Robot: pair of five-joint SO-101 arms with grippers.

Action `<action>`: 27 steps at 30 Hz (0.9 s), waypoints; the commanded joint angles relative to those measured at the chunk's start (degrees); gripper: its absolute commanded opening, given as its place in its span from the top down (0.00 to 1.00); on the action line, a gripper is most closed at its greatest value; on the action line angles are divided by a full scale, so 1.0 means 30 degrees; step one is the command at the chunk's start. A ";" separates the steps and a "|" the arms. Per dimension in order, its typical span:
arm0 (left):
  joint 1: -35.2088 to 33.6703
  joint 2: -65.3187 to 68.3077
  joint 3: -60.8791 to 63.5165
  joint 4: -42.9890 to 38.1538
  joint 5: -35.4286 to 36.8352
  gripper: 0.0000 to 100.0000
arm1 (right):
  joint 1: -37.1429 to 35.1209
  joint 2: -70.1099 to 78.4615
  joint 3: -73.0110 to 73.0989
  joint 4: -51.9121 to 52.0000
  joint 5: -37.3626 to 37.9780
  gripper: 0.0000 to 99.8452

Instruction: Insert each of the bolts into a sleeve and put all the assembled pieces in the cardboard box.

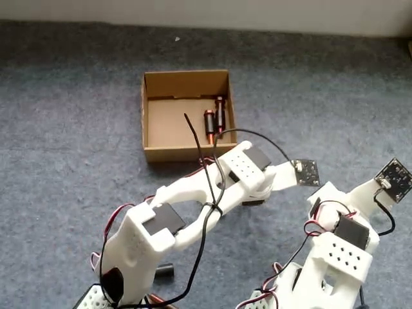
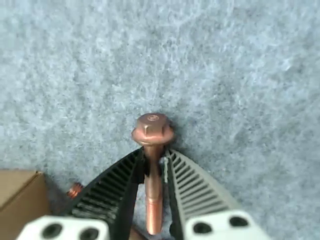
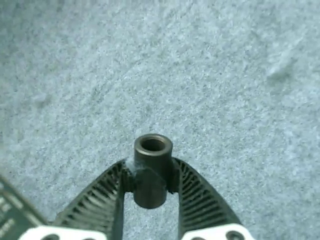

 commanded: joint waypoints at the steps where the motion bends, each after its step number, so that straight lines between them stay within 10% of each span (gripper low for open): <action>1: -0.0015 -0.0308 -0.0747 0.0762 0.0234 0.99 | 0.0161 -0.0484 -0.0220 -0.0366 -0.0147 1.00; 15: -0.2242 -0.9158 0.0923 0.3311 0.2256 0.99 | -0.0044 -0.0513 -0.0249 -0.0278 -0.0147 1.00; 27: -0.5260 -2.1700 1.0271 0.1934 0.3223 0.99 | -0.4967 -0.0542 -0.0835 -0.0366 0.0000 1.00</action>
